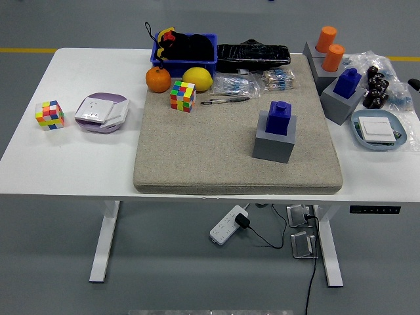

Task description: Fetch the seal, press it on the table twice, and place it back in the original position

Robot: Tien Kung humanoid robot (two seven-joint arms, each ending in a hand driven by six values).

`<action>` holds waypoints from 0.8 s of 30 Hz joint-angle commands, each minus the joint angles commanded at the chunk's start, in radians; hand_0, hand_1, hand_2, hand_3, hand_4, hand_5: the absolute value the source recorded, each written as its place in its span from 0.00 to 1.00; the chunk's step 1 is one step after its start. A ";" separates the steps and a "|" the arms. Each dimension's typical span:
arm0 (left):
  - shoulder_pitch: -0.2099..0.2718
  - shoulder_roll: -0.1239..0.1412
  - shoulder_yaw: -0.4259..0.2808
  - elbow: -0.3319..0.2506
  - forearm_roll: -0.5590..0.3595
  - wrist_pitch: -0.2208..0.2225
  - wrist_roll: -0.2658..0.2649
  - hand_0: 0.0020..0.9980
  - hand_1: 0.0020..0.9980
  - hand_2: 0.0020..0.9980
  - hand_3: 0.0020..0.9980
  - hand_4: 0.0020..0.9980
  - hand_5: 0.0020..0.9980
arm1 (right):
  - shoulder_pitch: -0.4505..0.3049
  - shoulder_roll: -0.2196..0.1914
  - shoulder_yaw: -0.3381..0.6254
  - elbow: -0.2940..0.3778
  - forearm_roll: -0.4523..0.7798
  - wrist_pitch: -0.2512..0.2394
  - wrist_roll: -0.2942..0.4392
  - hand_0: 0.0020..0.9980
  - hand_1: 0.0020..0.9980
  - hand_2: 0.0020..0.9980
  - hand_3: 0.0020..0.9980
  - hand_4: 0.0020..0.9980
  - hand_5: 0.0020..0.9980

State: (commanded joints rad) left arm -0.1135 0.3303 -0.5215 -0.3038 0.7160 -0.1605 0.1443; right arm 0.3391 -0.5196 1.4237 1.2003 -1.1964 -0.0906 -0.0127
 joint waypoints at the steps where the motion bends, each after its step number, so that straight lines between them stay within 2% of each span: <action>1: -0.001 0.000 -0.001 0.000 0.000 0.000 0.000 0.82 0.80 0.76 0.82 0.75 0.30 | 0.000 0.000 0.000 0.000 0.000 -0.001 -0.001 0.89 0.87 0.84 0.84 1.00 0.36; 24: -0.003 -0.004 -0.007 0.002 0.002 0.000 0.000 0.82 0.80 0.76 0.82 0.75 0.30 | 0.004 0.000 0.000 0.001 0.000 -0.008 -0.001 0.88 0.86 0.84 0.84 0.98 0.34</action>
State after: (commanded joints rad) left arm -0.1168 0.3259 -0.5288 -0.3021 0.7179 -0.1605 0.1440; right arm 0.3428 -0.5193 1.4233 1.2010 -1.1967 -0.0990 -0.0140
